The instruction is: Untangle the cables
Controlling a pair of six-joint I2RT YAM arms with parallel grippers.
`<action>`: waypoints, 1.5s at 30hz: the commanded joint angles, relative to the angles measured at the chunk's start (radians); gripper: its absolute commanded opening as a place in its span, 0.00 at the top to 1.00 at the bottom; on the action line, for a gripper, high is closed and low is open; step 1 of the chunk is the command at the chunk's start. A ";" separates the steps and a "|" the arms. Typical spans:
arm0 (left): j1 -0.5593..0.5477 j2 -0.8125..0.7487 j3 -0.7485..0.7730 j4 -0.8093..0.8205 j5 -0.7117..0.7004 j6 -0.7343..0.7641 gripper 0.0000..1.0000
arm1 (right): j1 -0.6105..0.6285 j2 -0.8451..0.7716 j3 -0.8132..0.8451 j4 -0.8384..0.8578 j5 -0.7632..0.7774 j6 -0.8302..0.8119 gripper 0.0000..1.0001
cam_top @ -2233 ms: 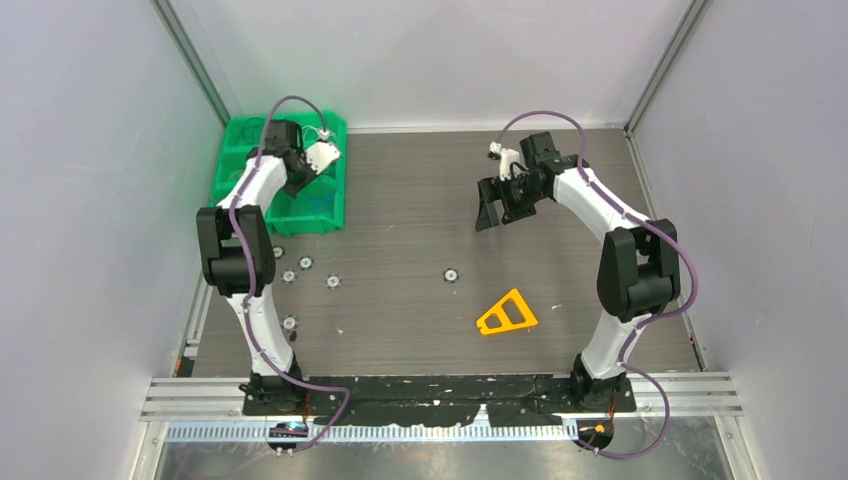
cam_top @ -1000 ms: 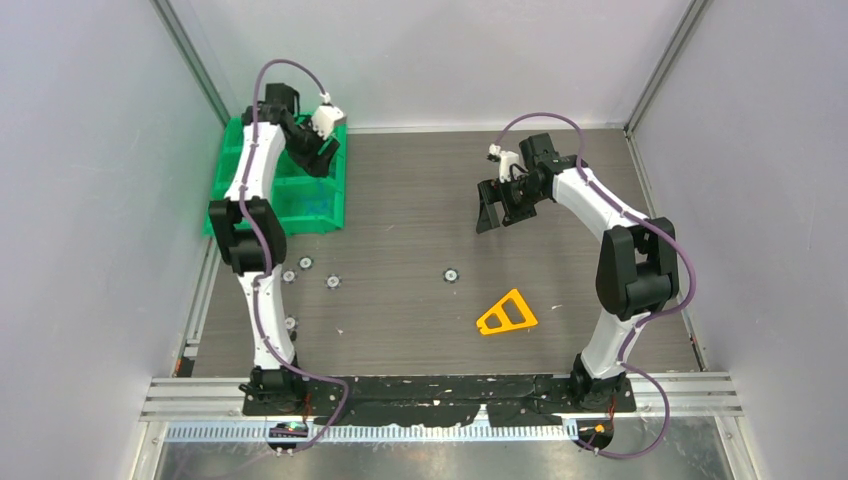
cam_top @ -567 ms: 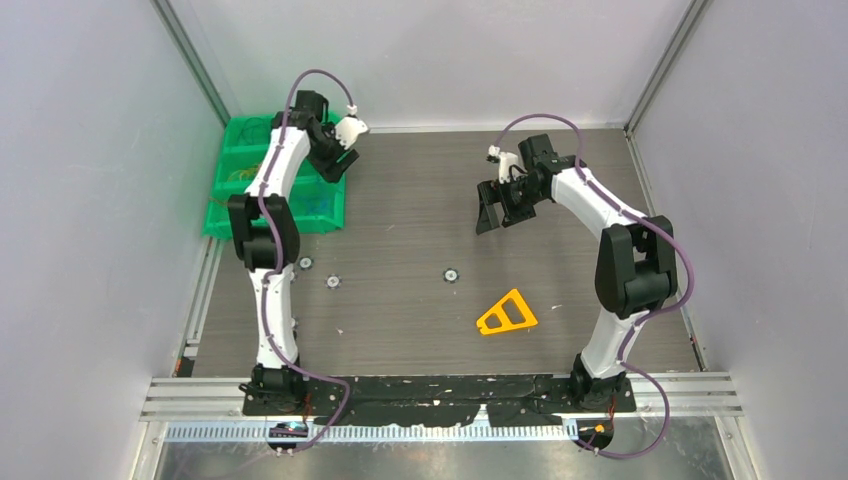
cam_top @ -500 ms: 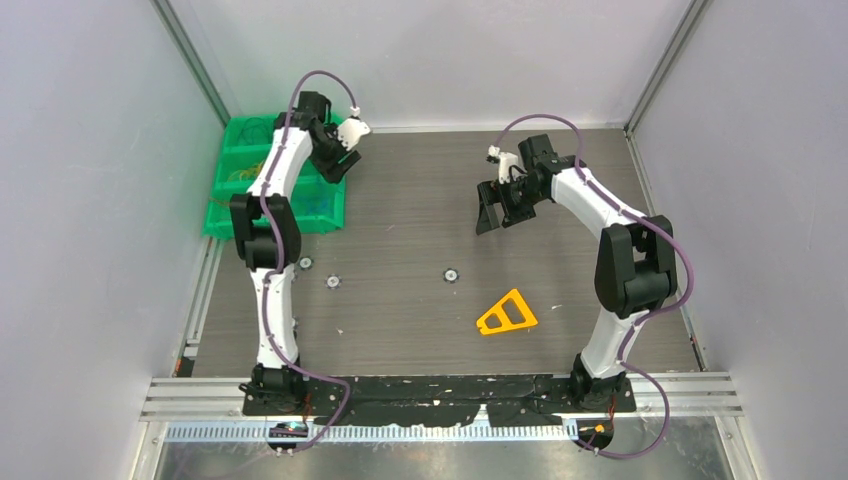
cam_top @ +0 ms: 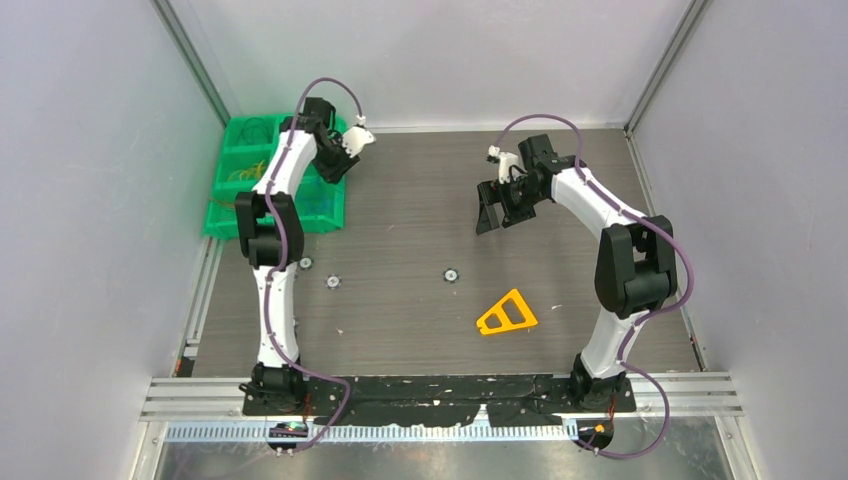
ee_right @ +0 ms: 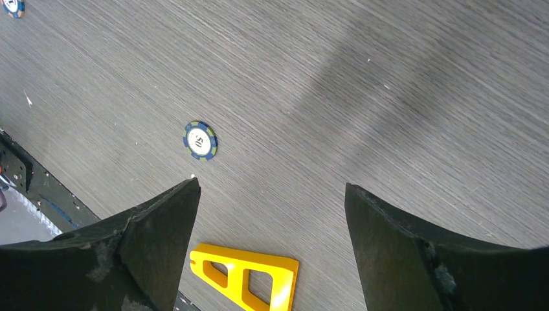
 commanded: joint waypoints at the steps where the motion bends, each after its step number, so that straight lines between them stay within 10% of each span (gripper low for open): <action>1: 0.009 -0.034 -0.033 0.049 0.004 0.034 0.72 | -0.002 -0.016 0.004 -0.003 0.000 -0.006 0.12; 8: 0.009 -0.120 -0.125 0.113 0.004 0.049 1.00 | -0.002 -0.010 0.007 -0.002 -0.007 -0.003 0.12; 21: 0.023 -0.288 -0.235 0.147 0.007 0.050 1.00 | -0.002 -0.014 0.006 -0.003 -0.016 -0.002 0.12; 25: 0.040 -0.282 -0.220 0.129 -0.035 -0.029 0.64 | -0.002 -0.014 0.002 0.000 -0.021 -0.002 0.12; 35: 0.101 -0.190 -0.129 0.026 0.100 -0.510 0.62 | -0.002 -0.014 0.004 0.001 -0.019 -0.002 0.12; 45: 0.122 -0.223 -0.260 0.112 0.105 -0.663 0.62 | -0.002 -0.011 0.007 -0.001 -0.014 -0.002 0.12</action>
